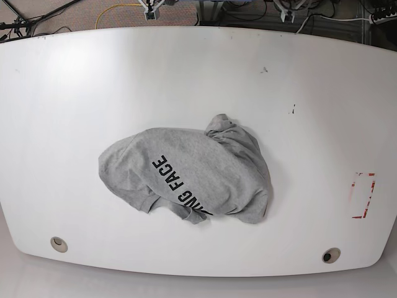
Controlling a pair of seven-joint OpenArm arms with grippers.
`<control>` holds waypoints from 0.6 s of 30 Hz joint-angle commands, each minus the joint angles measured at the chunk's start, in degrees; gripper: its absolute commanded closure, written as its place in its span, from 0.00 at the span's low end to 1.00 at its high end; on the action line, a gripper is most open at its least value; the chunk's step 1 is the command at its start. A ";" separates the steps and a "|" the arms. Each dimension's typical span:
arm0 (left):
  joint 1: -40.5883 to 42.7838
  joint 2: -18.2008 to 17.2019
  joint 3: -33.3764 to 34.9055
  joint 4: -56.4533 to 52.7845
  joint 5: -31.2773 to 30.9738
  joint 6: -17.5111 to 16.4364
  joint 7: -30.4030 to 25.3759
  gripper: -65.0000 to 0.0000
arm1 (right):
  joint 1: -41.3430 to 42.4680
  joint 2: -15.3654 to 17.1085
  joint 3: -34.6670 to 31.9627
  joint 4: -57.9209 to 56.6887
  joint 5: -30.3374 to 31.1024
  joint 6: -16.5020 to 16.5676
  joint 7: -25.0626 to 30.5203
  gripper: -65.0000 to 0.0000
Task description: Fold the T-shirt properly
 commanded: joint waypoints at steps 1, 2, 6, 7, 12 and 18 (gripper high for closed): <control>0.35 -0.20 0.08 0.00 -0.02 0.05 -0.18 0.39 | -0.49 0.09 0.14 0.23 0.01 -0.01 0.26 1.00; 0.32 -0.19 0.11 -0.02 -0.03 0.08 -0.23 0.39 | -0.49 0.07 0.15 0.24 0.00 -0.06 0.30 1.00; 0.79 -0.14 0.09 -0.02 -0.21 0.19 -0.14 0.40 | -0.76 0.14 0.13 0.17 -0.17 -0.01 0.29 1.00; 0.78 -0.13 0.08 -0.06 -0.21 0.19 -0.20 0.39 | -0.80 0.14 0.13 0.24 -0.16 -0.01 0.33 1.00; 1.02 -0.18 -0.04 -0.07 -0.45 0.22 -0.58 0.39 | -1.15 0.18 0.17 0.72 -0.10 -0.04 0.28 1.00; 2.37 -0.12 -0.33 0.12 -0.39 0.44 -1.86 0.39 | -3.52 0.09 0.13 3.03 -0.02 -0.03 1.46 1.00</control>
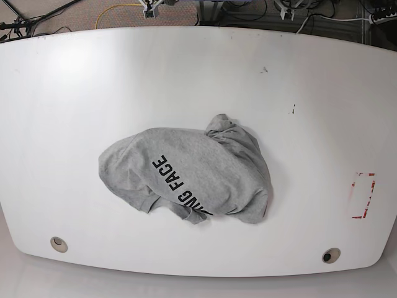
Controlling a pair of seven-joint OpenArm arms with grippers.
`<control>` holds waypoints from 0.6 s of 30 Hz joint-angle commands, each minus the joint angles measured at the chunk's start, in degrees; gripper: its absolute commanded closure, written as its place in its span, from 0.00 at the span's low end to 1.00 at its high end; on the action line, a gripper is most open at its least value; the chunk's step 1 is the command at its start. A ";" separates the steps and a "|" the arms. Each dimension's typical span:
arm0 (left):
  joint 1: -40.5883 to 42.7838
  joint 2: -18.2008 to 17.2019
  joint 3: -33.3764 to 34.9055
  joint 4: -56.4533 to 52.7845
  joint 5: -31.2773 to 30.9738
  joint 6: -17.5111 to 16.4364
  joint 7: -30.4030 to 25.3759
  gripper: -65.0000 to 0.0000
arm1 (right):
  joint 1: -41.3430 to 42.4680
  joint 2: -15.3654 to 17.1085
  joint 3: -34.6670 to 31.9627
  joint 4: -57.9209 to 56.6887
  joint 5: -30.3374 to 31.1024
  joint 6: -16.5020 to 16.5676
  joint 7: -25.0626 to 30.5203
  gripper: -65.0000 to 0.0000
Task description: Fold the T-shirt properly
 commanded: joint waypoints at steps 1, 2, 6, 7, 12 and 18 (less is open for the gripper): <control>1.44 -0.28 -0.25 0.35 -0.27 0.23 -0.47 0.39 | -1.56 0.07 0.05 1.36 -0.06 -0.02 0.06 1.00; 1.72 -0.31 -0.28 0.51 -0.25 0.26 -0.56 0.39 | -1.87 0.08 0.06 1.87 -0.08 -0.04 0.10 1.00; 3.28 -0.49 -0.47 2.02 -0.52 0.26 -0.64 0.39 | -3.85 0.01 0.12 5.01 -0.12 0.01 0.12 1.00; 4.51 -0.71 -0.48 3.83 -0.50 -0.06 -0.66 0.39 | -5.50 -0.25 0.14 7.45 -0.21 0.08 0.22 1.00; 8.56 -1.43 -0.85 9.80 -0.46 -0.54 -0.47 0.39 | -10.45 -1.01 0.23 15.27 -0.36 0.11 0.32 1.00; 12.30 -2.27 -1.55 15.84 0.04 -1.49 -0.77 0.39 | -15.60 -2.15 0.25 23.01 -0.34 0.03 0.72 1.00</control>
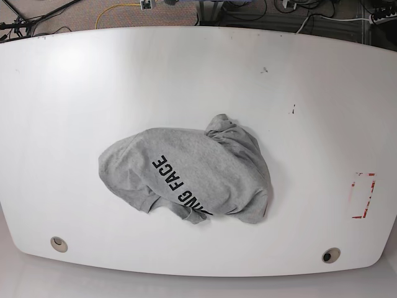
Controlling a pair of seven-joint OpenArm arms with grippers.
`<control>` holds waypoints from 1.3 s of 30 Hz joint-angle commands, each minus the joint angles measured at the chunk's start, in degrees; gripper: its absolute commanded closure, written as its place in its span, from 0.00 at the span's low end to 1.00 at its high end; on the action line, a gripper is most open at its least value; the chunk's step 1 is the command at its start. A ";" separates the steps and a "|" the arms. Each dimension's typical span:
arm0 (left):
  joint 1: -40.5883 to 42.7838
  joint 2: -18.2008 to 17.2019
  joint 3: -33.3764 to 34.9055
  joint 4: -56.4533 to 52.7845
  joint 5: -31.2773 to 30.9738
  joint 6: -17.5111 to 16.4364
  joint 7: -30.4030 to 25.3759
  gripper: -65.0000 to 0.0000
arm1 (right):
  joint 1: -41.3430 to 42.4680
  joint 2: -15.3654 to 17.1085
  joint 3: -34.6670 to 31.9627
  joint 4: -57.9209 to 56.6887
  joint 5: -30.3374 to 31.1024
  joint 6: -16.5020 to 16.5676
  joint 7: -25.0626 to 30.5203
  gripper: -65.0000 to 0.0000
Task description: Fold the T-shirt properly
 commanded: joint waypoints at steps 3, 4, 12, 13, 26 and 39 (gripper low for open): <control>4.49 -1.65 -2.05 8.30 0.74 -1.31 -0.30 0.38 | -6.81 -1.93 -0.22 9.13 -0.18 0.27 0.32 0.99; 4.93 -1.74 -2.31 9.14 0.80 -1.36 -0.33 0.38 | -7.35 -2.08 -0.20 9.98 -0.20 0.27 0.30 0.99; 8.43 -2.18 -3.59 14.33 0.18 -0.63 -0.50 0.39 | -9.58 -2.64 -0.18 13.65 -0.23 0.36 0.14 0.99; 8.64 -2.17 -3.71 14.55 0.19 -0.59 -0.57 0.39 | -9.66 -2.66 -0.21 13.72 -0.22 0.36 0.19 0.99; 11.83 -2.46 -3.41 16.99 0.56 -0.29 -1.06 0.38 | -11.04 -2.52 -0.47 13.78 -0.22 0.07 -0.38 0.99; 22.85 -3.37 -5.62 32.61 0.20 -0.42 -1.95 0.39 | -17.48 -2.89 0.12 26.10 0.40 0.00 -2.34 0.99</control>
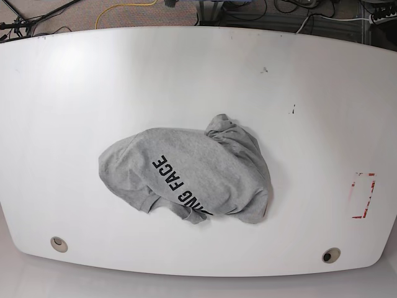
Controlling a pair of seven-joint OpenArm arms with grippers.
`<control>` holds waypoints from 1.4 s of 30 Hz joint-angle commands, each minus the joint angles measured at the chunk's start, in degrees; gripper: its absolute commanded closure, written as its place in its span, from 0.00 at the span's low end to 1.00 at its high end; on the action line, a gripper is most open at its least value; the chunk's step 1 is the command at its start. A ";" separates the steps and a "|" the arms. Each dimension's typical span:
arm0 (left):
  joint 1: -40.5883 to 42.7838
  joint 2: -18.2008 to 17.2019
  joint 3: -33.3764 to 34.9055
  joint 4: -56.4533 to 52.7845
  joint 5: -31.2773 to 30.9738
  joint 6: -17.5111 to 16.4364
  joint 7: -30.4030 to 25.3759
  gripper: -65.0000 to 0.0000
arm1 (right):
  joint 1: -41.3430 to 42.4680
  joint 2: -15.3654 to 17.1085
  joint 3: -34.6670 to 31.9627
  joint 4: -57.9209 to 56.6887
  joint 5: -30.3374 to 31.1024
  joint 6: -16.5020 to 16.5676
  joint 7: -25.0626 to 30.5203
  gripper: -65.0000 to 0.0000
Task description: Fold the T-shirt properly
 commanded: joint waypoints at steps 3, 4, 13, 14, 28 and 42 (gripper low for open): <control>3.52 -0.49 -0.63 4.02 0.22 0.34 0.39 0.39 | -2.70 -0.12 0.20 3.65 0.14 0.17 -0.38 0.99; 4.02 -0.41 -0.70 4.73 0.25 0.33 0.37 0.39 | -3.04 -0.14 0.22 4.36 0.09 0.18 -0.31 0.99; 7.58 0.33 -2.17 10.41 0.30 0.52 0.14 0.38 | -6.39 -0.09 0.04 11.43 -0.19 0.10 1.00 0.99; 7.85 0.34 -2.47 10.89 0.27 0.53 0.20 0.38 | -6.73 -0.12 0.09 12.28 -0.15 0.11 0.98 0.99; 13.00 0.74 -7.81 21.42 0.37 0.79 0.80 0.39 | -13.86 -0.18 0.53 24.19 2.17 0.15 1.05 0.99; 16.77 1.61 -9.10 28.39 0.46 1.12 0.99 0.40 | -18.33 -0.38 0.72 29.26 2.48 0.02 0.58 0.99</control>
